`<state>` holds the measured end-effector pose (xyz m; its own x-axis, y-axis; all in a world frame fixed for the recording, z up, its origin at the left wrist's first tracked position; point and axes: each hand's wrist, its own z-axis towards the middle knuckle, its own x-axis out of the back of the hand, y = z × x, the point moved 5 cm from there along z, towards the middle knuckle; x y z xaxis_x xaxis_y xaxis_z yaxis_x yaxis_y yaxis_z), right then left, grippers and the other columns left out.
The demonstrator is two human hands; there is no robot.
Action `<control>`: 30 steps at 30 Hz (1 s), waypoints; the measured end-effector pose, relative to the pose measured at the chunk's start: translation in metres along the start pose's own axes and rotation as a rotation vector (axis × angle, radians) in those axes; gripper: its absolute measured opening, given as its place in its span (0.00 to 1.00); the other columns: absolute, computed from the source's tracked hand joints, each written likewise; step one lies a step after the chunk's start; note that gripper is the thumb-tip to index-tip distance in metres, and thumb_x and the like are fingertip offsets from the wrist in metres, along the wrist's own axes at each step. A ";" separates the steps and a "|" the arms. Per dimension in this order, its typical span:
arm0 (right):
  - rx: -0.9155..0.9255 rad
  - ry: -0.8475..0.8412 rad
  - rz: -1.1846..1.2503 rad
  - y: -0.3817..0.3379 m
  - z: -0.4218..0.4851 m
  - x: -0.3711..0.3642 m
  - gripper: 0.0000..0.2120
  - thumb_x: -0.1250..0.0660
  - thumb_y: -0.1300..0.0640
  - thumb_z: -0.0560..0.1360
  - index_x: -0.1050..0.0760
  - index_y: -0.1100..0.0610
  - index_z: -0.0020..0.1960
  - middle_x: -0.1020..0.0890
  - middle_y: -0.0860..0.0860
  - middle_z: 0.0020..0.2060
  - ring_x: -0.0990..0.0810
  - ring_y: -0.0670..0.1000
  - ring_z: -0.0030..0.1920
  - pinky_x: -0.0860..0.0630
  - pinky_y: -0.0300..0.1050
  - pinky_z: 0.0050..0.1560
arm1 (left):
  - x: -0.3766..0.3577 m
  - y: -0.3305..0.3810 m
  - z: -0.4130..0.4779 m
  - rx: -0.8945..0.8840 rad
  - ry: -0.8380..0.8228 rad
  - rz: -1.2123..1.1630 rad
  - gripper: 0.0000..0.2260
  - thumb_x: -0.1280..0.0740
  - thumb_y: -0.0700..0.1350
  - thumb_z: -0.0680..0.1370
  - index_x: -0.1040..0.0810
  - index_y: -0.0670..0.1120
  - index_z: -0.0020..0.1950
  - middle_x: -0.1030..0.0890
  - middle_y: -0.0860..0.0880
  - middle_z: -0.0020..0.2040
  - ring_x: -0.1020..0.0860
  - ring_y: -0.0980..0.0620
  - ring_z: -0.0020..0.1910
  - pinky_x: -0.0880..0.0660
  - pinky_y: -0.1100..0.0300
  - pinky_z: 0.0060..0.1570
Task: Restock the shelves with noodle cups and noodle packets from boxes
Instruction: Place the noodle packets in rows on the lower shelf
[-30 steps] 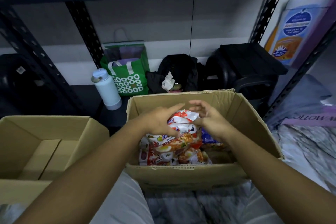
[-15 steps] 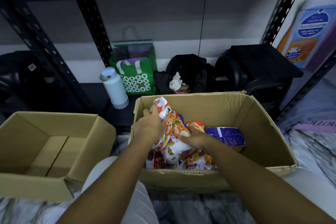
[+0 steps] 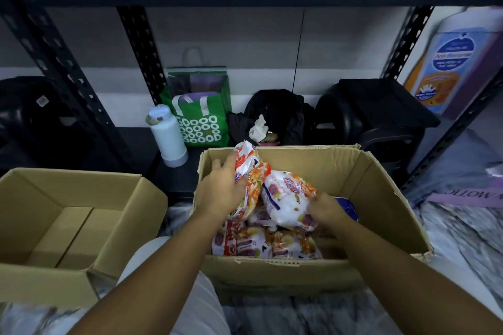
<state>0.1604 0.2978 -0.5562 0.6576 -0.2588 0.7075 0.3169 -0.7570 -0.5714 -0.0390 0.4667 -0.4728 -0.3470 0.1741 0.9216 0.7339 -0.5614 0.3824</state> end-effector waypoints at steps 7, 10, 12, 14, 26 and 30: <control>0.216 -0.126 -0.336 0.005 -0.014 -0.009 0.30 0.31 0.40 0.76 0.33 0.53 0.72 0.25 0.52 0.68 0.24 0.55 0.67 0.24 0.55 0.65 | -0.077 -0.018 -0.007 0.089 -0.507 0.154 0.33 0.42 0.58 0.84 0.55 0.54 0.84 0.39 0.43 0.78 0.26 0.39 0.68 0.26 0.45 0.62; 0.486 0.056 -0.710 -0.032 -0.014 0.004 0.38 0.32 0.35 0.74 0.40 0.50 0.77 0.32 0.51 0.71 0.32 0.56 0.70 0.29 0.57 0.67 | -0.079 -0.024 -0.001 0.077 -0.520 0.137 0.35 0.42 0.60 0.84 0.58 0.53 0.84 0.40 0.42 0.78 0.26 0.39 0.68 0.26 0.45 0.63; 0.704 -0.004 -0.801 -0.063 -0.014 0.002 0.34 0.33 0.39 0.77 0.41 0.45 0.79 0.34 0.48 0.75 0.35 0.54 0.74 0.35 0.56 0.72 | -0.081 -0.027 0.000 0.059 -0.530 0.117 0.37 0.41 0.62 0.83 0.59 0.53 0.84 0.40 0.41 0.78 0.26 0.38 0.68 0.26 0.45 0.63; 0.788 -0.170 -0.788 -0.081 -0.002 -0.008 0.30 0.34 0.50 0.80 0.40 0.44 0.79 0.37 0.46 0.79 0.42 0.52 0.79 0.41 0.57 0.77 | -0.083 -0.030 -0.002 0.051 -0.531 0.083 0.40 0.39 0.63 0.82 0.59 0.53 0.84 0.40 0.41 0.78 0.26 0.38 0.67 0.26 0.45 0.63; 0.637 -0.520 -1.424 -0.101 0.047 -0.041 0.45 0.24 0.33 0.67 0.36 0.42 0.79 0.35 0.50 0.78 0.40 0.60 0.78 0.34 0.63 0.73 | -0.088 -0.039 -0.003 0.047 -0.562 0.045 0.58 0.23 0.64 0.70 0.61 0.53 0.84 0.41 0.44 0.78 0.29 0.39 0.71 0.27 0.49 0.66; 0.597 -0.569 -1.205 -0.067 0.051 -0.026 0.47 0.26 0.24 0.60 0.29 0.42 0.74 0.31 0.48 0.72 0.34 0.55 0.73 0.30 0.59 0.70 | -0.089 -0.036 -0.004 0.062 -0.554 0.055 0.52 0.28 0.62 0.75 0.62 0.52 0.84 0.43 0.44 0.80 0.30 0.39 0.73 0.28 0.47 0.67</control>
<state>0.1571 0.3855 -0.5576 -0.0745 0.7136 0.6966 0.9972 0.0538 0.0516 -0.0368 0.4679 -0.5692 0.0396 0.5542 0.8314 0.7808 -0.5363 0.3203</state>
